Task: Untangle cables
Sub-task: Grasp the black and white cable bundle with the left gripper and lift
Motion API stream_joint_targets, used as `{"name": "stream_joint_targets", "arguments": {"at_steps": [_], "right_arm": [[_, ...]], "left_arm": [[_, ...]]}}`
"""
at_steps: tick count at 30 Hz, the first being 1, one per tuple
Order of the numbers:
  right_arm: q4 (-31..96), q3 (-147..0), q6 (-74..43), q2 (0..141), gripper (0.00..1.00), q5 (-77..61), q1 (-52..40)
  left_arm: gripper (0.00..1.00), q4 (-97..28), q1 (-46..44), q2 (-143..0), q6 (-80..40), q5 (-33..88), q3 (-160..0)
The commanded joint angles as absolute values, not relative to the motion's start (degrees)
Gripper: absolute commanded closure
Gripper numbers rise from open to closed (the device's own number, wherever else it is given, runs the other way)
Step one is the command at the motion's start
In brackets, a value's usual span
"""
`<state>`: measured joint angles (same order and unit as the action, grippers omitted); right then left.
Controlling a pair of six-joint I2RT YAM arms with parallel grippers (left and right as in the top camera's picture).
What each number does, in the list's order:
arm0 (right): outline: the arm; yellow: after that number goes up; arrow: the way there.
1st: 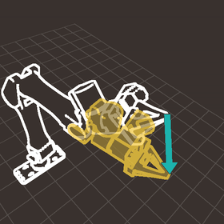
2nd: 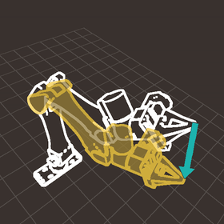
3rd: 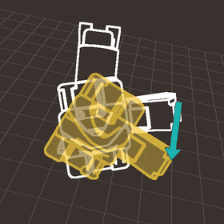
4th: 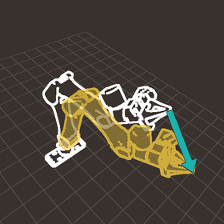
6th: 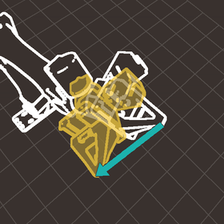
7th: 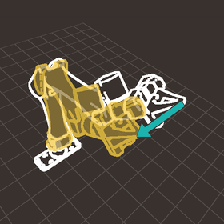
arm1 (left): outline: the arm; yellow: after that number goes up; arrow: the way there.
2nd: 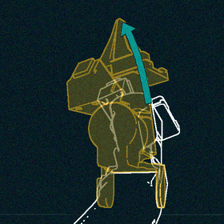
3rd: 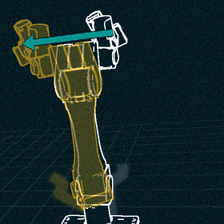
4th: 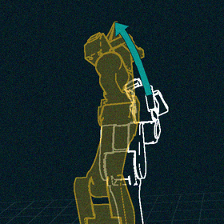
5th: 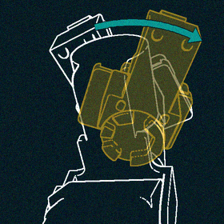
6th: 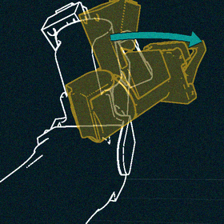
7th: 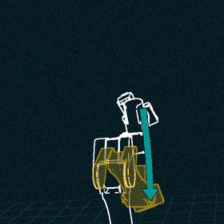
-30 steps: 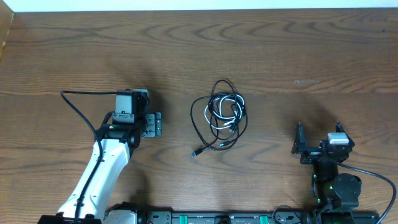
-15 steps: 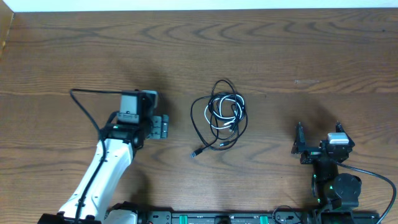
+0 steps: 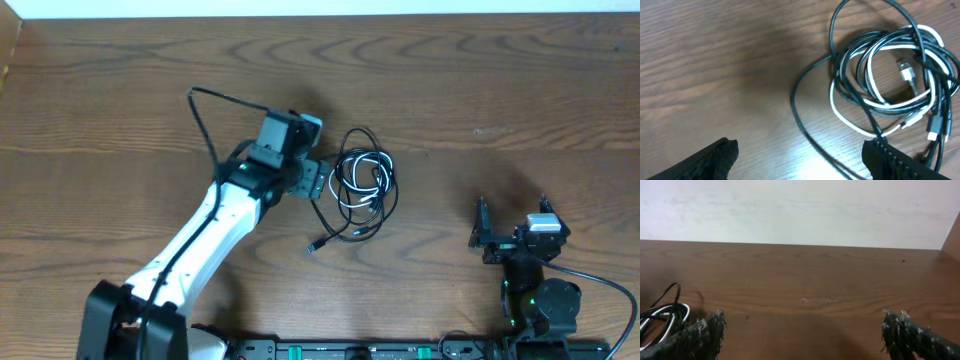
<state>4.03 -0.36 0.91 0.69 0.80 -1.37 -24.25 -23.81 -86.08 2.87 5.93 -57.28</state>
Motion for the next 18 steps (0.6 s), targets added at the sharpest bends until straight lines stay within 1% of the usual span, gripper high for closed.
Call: {"name": "stream_joint_targets", "arguments": {"at_steps": [1, 6, 8, 15, 18], "right_arm": [[4.32, -0.32, 1.8, 0.38, 0.01, 0.25, -1.54], [4.32, -0.32, 1.8, 0.38, 0.01, 0.25, -1.54], [4.32, -0.32, 1.8, 0.38, 0.01, 0.25, -1.54], [4.32, -0.32, 1.8, 0.38, 0.01, 0.25, -1.54], [4.32, -0.32, 1.8, 0.38, 0.01, 0.27, -1.54]], "left_arm": [[0.15, -23.31, -23.99, -88.66, 3.29, 6.02, -60.4], [0.15, -21.61, -24.51, -92.55, 4.45, 6.48, -61.43], [0.15, -20.29, -25.43, -93.86, 7.38, 8.45, -61.43], [0.15, -16.08, -29.39, -95.53, 11.53, 8.49, -61.43], [0.15, -14.9, -31.46, -95.53, 16.58, 8.56, -61.43]]}}
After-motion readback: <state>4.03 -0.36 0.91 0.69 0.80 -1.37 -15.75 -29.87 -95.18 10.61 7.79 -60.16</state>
